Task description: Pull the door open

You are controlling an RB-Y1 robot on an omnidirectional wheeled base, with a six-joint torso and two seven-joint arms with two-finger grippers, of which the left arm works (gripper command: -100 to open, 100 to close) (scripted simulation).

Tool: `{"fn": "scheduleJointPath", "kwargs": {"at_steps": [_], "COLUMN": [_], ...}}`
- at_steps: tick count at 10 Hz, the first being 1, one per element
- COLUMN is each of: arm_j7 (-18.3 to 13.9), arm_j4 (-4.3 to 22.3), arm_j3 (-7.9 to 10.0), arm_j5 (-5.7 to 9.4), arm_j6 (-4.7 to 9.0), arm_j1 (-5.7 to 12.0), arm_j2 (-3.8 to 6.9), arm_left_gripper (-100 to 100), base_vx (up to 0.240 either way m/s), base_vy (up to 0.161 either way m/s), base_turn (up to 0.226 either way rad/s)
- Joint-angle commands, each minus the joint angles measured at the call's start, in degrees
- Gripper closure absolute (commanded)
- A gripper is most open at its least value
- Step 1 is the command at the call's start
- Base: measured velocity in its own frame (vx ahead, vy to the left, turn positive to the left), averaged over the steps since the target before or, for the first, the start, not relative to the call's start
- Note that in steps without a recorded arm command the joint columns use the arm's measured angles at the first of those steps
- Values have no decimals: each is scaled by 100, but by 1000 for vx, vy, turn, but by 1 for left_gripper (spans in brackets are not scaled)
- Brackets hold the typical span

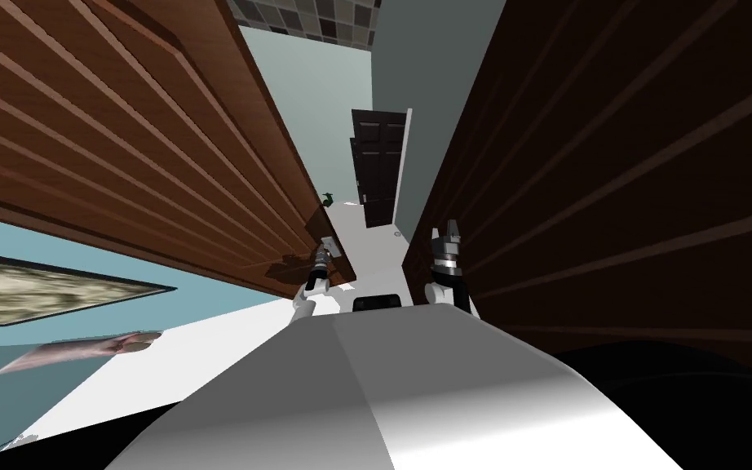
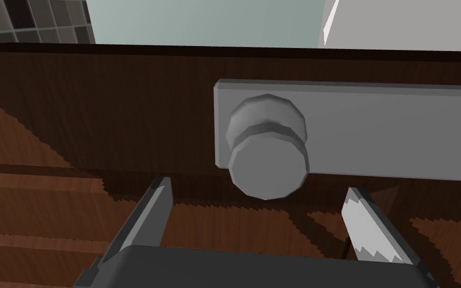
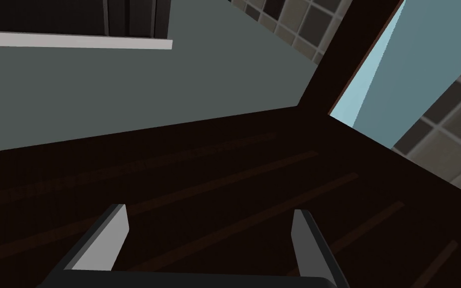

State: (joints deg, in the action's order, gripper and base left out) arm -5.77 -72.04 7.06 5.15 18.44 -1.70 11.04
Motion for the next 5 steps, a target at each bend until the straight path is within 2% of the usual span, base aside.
{"fn": "scheduleJointPath", "kwargs": {"at_steps": [1,2,3,4,5], "arm_j7": [-29,-70,-33,-33,-33], "arm_j4": [35,83,90,90,90], "arm_j3": [110,174,142,142,142], "arm_j5": [37,71,47,47,47], "arm_j6": [28,53,38,38,38], "arm_j1": [-25,-28,21,21,21], "arm_j2": [49,120,67,67,67], "arm_left_gripper": [-100,-100,-100,100,100], "base_vx": [179,218,107,-16,-40], "base_vy": [1,-25,-11,3,5], "base_turn": [-99,-84,-10,12,-4]}}
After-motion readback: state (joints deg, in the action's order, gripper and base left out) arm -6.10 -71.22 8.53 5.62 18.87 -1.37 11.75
